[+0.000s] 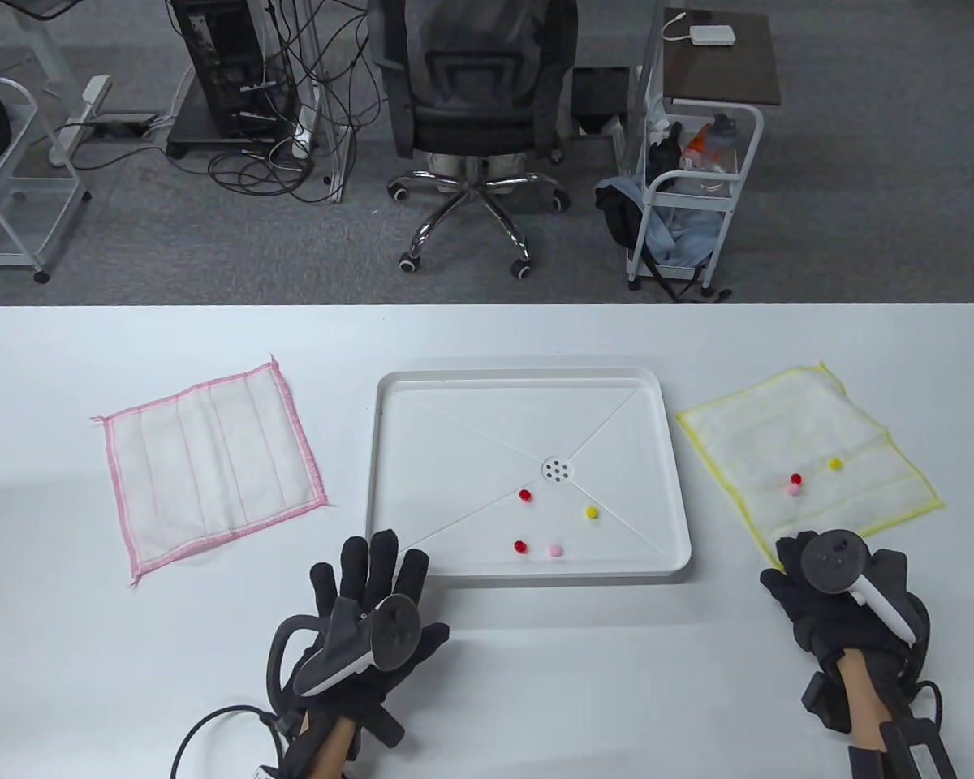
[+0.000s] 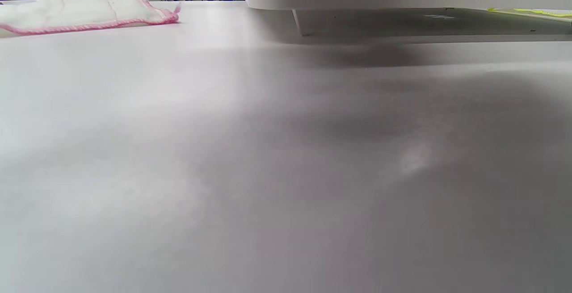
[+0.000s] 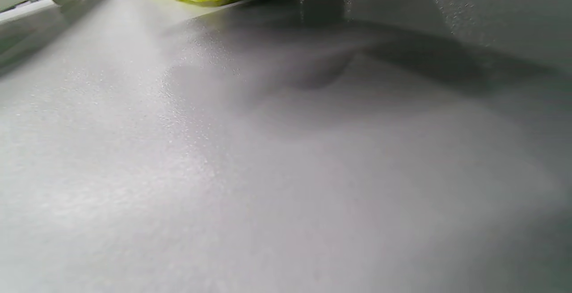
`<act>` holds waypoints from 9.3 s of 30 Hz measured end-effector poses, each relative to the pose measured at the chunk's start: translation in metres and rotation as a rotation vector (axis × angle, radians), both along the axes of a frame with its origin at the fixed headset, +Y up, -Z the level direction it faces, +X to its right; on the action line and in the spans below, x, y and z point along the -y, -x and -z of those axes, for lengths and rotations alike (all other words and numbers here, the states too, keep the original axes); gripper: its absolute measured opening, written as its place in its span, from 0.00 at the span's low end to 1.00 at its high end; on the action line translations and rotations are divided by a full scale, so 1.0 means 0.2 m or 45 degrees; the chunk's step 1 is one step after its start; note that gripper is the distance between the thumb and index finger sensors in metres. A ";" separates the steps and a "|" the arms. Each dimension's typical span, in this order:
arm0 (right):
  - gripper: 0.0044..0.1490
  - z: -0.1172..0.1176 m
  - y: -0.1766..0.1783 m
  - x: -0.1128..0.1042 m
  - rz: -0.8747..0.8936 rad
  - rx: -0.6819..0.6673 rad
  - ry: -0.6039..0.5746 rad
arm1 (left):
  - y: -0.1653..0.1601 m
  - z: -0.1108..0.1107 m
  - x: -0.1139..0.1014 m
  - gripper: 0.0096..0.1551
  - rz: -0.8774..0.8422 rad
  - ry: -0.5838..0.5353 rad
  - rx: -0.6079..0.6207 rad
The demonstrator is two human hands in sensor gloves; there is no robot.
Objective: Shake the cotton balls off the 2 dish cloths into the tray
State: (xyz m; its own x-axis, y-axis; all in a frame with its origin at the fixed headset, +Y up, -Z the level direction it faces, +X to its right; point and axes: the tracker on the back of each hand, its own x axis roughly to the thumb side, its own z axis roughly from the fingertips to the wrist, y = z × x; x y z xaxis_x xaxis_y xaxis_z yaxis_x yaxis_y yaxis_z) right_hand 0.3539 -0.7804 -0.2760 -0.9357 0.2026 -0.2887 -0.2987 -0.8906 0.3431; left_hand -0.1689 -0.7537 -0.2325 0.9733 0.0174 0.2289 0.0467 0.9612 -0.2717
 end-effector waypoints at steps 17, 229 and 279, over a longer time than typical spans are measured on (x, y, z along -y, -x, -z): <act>0.39 -0.02 0.14 -0.06 -0.159 -0.119 0.100 | 0.00 0.01 0.02 0.50 0.039 0.059 -0.012; 0.58 -0.24 1.35 -0.04 -0.432 -0.787 0.083 | -0.09 -0.09 0.00 0.52 0.136 0.322 -0.279; 0.31 -0.19 1.32 -0.19 0.569 -0.763 0.116 | 0.10 -0.01 -0.02 0.26 -0.932 0.823 -0.268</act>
State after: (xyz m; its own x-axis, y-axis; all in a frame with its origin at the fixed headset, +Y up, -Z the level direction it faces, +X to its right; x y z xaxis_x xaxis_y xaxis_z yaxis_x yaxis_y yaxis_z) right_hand 0.0908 -0.7429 -0.2372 -0.7724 0.5994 0.2102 -0.3640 -0.6889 0.6268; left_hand -0.1895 -0.7506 -0.2303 0.6927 0.6894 -0.2119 -0.6069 0.3984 -0.6877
